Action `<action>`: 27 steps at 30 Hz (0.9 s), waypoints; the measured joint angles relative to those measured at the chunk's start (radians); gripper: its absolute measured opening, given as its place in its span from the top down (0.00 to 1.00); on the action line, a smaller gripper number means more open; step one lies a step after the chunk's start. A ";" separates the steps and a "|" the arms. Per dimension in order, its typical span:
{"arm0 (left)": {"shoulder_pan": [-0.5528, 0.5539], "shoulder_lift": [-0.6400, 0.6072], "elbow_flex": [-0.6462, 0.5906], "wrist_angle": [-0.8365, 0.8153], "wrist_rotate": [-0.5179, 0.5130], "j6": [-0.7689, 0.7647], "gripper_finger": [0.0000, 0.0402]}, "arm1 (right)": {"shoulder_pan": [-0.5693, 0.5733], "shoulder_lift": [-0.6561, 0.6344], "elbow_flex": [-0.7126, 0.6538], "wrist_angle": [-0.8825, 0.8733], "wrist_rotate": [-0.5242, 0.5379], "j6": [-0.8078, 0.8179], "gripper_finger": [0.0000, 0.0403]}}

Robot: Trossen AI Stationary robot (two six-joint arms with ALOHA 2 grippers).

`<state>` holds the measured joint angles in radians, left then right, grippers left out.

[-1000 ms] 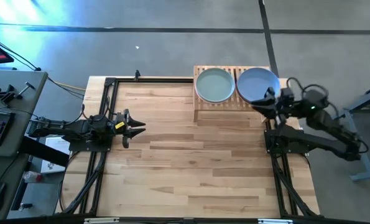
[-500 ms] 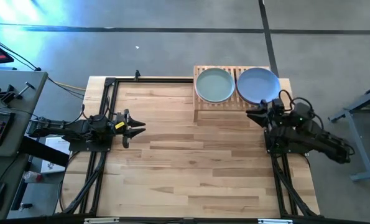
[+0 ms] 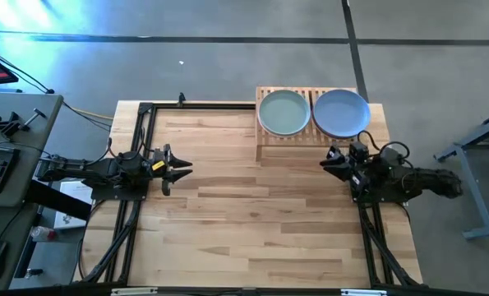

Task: Place and stack plates onto a shelf
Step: Return to Home Position

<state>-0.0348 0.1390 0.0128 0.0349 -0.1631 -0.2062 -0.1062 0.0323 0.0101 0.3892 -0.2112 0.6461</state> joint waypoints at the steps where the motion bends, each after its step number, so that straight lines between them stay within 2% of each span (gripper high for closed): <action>1: 0.000 0.000 0.000 0.000 0.000 0.000 0.72 | 0.023 0.001 0.000 -0.008 0.035 -0.007 0.77; 9: 0.000 0.000 0.000 0.000 0.000 0.000 0.72 | 0.165 0.086 0.003 -0.076 0.305 -0.097 0.77; 12: 0.000 0.000 0.000 0.000 0.000 0.000 0.72 | 0.184 0.127 0.003 -0.116 0.409 -0.125 0.77; 16: 0.000 0.000 0.000 0.000 0.000 0.000 0.72 | 0.185 0.168 0.003 -0.156 0.489 -0.131 0.77; 22: 0.000 0.000 0.000 0.000 0.000 0.000 0.72 | 0.185 0.175 0.003 -0.253 0.515 -0.192 0.77; 27: 0.000 0.000 0.000 0.000 0.000 0.000 0.72 | 0.185 0.150 0.003 -0.259 0.494 -0.196 0.77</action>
<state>-0.0345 0.1390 0.0128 0.0345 -0.1633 -0.2062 0.0788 0.1827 0.0132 0.1299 0.2831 0.4500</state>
